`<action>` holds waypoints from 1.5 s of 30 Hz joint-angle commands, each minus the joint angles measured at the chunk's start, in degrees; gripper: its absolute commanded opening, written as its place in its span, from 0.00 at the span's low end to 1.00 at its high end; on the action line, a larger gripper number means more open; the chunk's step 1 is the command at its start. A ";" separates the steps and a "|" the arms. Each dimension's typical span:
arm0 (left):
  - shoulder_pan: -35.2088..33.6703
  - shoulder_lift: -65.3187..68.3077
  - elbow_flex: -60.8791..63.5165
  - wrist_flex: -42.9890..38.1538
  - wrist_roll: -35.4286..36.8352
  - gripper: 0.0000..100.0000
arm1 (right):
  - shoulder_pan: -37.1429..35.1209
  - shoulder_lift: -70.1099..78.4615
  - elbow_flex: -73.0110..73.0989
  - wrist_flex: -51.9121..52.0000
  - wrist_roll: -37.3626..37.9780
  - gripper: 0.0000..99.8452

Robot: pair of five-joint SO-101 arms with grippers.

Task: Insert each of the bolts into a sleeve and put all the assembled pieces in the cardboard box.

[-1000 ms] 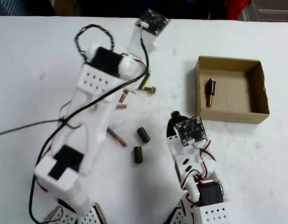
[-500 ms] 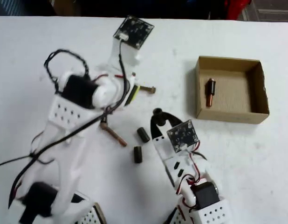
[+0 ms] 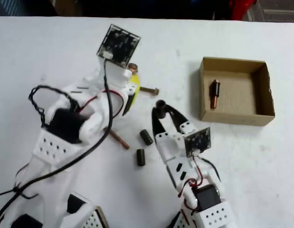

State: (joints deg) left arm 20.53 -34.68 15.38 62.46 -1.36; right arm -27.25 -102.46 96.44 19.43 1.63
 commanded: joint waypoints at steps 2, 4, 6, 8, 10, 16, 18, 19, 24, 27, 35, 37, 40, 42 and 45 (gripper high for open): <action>0.66 -7.43 5.98 -11.69 0.88 0.02 | -4.79 -0.57 0.44 -2.33 -0.09 0.02; 2.42 -9.54 9.58 -15.21 0.88 0.02 | -5.67 -0.57 0.44 -2.33 -0.09 0.02; 4.97 -11.82 13.01 -18.20 0.88 0.02 | -5.67 -0.57 0.44 -2.42 -0.09 0.02; 7.25 -14.29 16.35 -22.07 0.88 0.02 | -5.58 -0.57 0.44 -2.33 -0.09 0.02; 8.66 -16.57 19.52 -26.73 0.88 0.02 | -5.58 -0.57 0.44 -2.15 -0.09 0.02; 9.45 -23.96 30.24 -39.82 0.88 0.02 | -5.49 -0.31 0.44 -1.98 -0.09 0.02; 9.45 -26.51 34.02 -43.25 0.88 0.02 | -5.49 -0.40 0.44 -1.98 -0.09 0.02; 9.45 -27.82 35.60 -44.48 0.97 0.02 | -5.49 -0.40 0.44 -1.98 -0.09 0.02; 9.01 -34.33 40.53 -45.54 8.26 0.02 | -5.49 -0.31 0.44 -1.98 -0.26 0.02; 9.01 -36.70 42.73 -45.71 11.60 0.02 | -5.49 -0.31 0.44 -1.98 -0.35 0.02; 9.01 -37.14 45.01 -45.89 16.62 0.02 | -5.49 -0.31 0.44 -1.89 -0.18 0.02; 9.01 -37.14 45.01 -45.89 16.70 0.02 | -5.49 -0.31 0.44 -1.80 -0.09 0.02; 9.01 -37.14 45.10 -45.63 16.70 0.02 | -5.58 -0.57 0.44 -0.31 -0.09 0.02; 9.01 -37.14 45.10 -45.63 16.70 0.02 | -5.58 -0.57 0.44 -0.22 -0.09 0.02; 9.01 -37.14 45.10 -45.63 16.79 0.02 | -5.58 -0.57 0.44 -0.22 -0.09 0.02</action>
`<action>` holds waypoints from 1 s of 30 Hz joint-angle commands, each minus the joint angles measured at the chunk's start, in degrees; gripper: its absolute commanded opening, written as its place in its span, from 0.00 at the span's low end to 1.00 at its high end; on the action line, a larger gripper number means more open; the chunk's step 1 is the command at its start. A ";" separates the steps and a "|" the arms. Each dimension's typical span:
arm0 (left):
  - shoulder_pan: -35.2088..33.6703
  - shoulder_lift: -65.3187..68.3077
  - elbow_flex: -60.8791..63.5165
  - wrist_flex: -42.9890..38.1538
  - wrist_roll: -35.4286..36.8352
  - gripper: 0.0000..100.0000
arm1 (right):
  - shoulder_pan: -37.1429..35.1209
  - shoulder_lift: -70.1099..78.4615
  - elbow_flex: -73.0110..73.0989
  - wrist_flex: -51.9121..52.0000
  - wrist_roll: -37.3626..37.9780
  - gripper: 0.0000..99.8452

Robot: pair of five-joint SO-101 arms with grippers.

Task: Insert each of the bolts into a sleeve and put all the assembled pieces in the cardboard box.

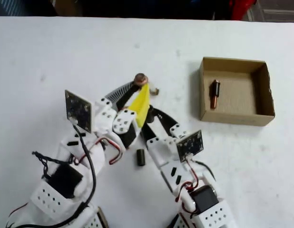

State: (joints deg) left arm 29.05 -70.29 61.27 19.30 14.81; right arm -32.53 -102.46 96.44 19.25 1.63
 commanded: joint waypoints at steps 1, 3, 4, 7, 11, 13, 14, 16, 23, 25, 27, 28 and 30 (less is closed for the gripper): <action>0.48 -1.54 -0.44 -2.64 0.62 0.02 | -0.31 -0.57 0.44 -0.04 0.00 0.02; 0.48 -1.80 1.05 -3.87 0.62 0.02 | -0.22 -0.57 0.44 -0.13 0.00 0.02; 0.48 -1.80 2.02 -5.10 0.62 0.02 | -0.22 -0.66 0.44 -0.22 0.00 0.02; 0.48 -1.80 4.84 -9.05 0.62 0.02 | -0.22 -0.66 0.44 -0.48 0.88 0.02; 0.48 -1.80 5.63 -10.11 0.62 0.02 | -0.22 -0.66 0.44 -0.57 3.43 0.02; 0.48 -1.80 5.89 -10.11 0.62 0.02 | -0.22 -0.66 0.44 -0.57 3.43 0.02; 0.48 -1.80 5.98 -10.11 0.62 0.02 | -0.22 -0.66 0.44 -0.57 3.43 0.02; 0.57 -1.80 5.98 -9.05 0.62 0.02 | -0.22 -0.66 0.44 -0.57 3.43 0.02; 0.48 -1.80 6.24 -6.77 0.62 0.02 | -0.22 -0.66 0.44 -0.66 3.43 0.02; 0.48 -1.80 7.30 -7.30 0.62 0.02 | -0.22 -0.66 0.44 -0.66 3.43 0.02; 0.48 -1.80 8.26 -7.30 0.62 0.02 | -0.22 -0.66 0.44 -0.66 3.43 0.02; 0.48 -1.80 8.79 -7.30 0.62 0.02 | -0.22 -0.66 0.44 -0.66 3.43 0.02; 0.66 -1.80 9.93 -7.30 0.62 0.02 | -0.22 -0.66 0.44 -0.66 3.43 0.02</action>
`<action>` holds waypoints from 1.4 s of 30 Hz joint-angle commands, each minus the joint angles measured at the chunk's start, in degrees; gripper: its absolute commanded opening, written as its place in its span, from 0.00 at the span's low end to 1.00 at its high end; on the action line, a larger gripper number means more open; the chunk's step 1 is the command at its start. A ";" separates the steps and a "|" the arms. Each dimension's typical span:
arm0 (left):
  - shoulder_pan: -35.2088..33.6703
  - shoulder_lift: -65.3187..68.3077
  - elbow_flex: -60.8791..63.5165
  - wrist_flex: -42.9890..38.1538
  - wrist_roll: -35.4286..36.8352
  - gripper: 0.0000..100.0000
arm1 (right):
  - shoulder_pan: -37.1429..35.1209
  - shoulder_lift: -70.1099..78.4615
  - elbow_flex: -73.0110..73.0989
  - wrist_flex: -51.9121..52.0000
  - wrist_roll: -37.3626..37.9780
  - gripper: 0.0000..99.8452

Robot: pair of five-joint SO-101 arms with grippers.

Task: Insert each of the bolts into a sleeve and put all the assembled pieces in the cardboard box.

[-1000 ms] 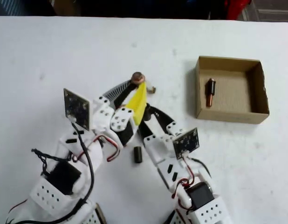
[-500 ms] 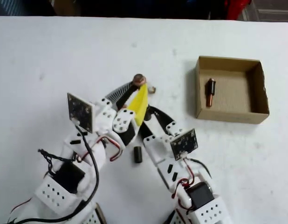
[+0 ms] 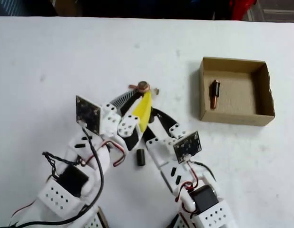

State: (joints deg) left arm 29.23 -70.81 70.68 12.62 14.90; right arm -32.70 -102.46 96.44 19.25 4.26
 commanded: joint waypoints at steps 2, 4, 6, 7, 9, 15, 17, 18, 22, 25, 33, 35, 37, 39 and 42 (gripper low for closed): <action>0.66 -1.27 1.67 -0.62 0.53 0.02 | -0.04 -0.66 0.44 -0.66 0.79 0.02; 0.57 -1.27 2.73 -0.62 0.53 0.02 | -0.04 -0.66 0.44 -0.66 0.79 0.02; 0.48 -1.27 3.87 -0.62 0.53 0.02 | -0.04 -0.66 0.44 -0.66 0.79 0.02; 0.48 -1.27 4.57 -0.62 0.53 0.02 | -0.04 -0.66 0.44 -0.66 0.79 0.02; 0.57 -1.36 5.54 -0.62 0.53 0.02 | -0.04 -0.66 0.44 -0.66 0.79 0.02; 0.31 -1.36 6.68 -0.53 0.00 0.02 | 0.04 -0.66 0.44 -0.57 0.97 0.02; 0.31 -1.36 6.95 -0.62 0.00 0.02 | 0.04 -0.66 0.44 -0.48 0.97 0.02; 0.31 -1.36 7.03 -0.62 0.00 0.02 | 0.04 -0.66 0.44 -0.48 0.97 0.02; 0.31 -1.36 7.03 -0.35 0.00 0.08 | 0.04 -0.66 0.44 -0.31 0.97 0.02; 0.22 -1.36 7.12 -0.26 0.00 0.16 | 0.04 -0.66 0.44 -0.31 0.97 0.02; -4.35 -1.36 6.95 -0.62 0.35 0.19 | 0.04 -0.66 0.44 -0.22 0.97 0.02; -4.44 -1.36 6.77 -0.70 0.18 0.19 | 0.04 -0.66 0.44 -0.22 1.05 0.02; -4.44 -1.36 6.51 -2.20 0.09 0.19 | 0.04 -0.66 0.44 -0.22 1.23 0.02; -4.53 -1.36 5.80 -3.87 0.09 0.19 | 0.31 -0.66 0.44 -0.13 1.32 0.02; -6.11 -1.36 2.81 -3.87 0.09 0.19 | 3.12 -0.57 0.44 -0.13 1.32 0.02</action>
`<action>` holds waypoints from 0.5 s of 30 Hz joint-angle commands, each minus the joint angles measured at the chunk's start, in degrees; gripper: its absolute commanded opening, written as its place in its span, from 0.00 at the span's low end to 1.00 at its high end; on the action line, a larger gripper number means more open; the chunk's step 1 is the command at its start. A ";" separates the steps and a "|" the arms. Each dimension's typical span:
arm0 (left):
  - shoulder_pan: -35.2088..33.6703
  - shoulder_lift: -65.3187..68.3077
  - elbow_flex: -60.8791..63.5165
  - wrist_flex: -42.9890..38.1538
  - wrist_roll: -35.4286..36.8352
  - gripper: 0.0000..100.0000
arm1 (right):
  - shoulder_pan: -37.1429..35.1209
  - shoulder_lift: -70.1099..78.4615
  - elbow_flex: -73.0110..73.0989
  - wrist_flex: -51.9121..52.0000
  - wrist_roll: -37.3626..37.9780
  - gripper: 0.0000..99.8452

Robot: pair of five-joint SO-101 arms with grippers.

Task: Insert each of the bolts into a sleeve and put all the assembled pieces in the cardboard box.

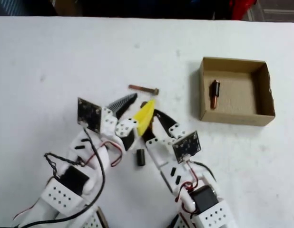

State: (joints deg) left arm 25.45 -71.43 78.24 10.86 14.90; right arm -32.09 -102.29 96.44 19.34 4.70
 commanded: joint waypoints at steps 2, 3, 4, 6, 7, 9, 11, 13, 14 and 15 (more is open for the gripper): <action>-3.65 -0.75 -6.24 -2.02 0.09 0.19 | 5.05 -0.75 0.44 -0.22 0.79 0.02; -4.18 -0.75 -6.77 -2.02 0.09 0.19 | 6.11 -0.75 0.44 -0.22 0.70 0.02; -4.62 -0.75 -7.21 -2.02 0.09 0.19 | 6.99 -0.75 0.44 -0.22 0.62 0.02; -5.58 -0.75 -8.09 -0.79 0.09 0.19 | 8.04 -0.66 0.44 -0.22 0.79 0.02; -6.11 -0.75 -8.79 0.97 0.09 0.19 | 8.40 -0.48 0.44 -0.22 0.88 0.02; -7.60 -0.75 -10.73 6.15 0.00 0.18 | 9.10 -0.48 0.44 -0.13 0.88 0.02; -9.27 -0.75 -13.27 12.84 0.00 0.15 | 9.89 -0.75 0.44 1.10 0.88 0.02; -10.95 -0.75 -16.09 19.43 -0.09 0.08 | 10.42 -0.75 0.44 1.98 0.88 0.02; -11.56 -0.75 -17.41 21.71 -0.62 0.05 | 10.51 -0.75 0.44 2.15 0.88 0.02; -12.09 -0.75 -18.81 23.65 -2.11 0.02 | 10.51 -0.75 0.44 2.15 0.88 0.02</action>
State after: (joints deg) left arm 15.96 -71.43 66.64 24.92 14.81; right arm -22.15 -102.37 96.44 21.36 4.79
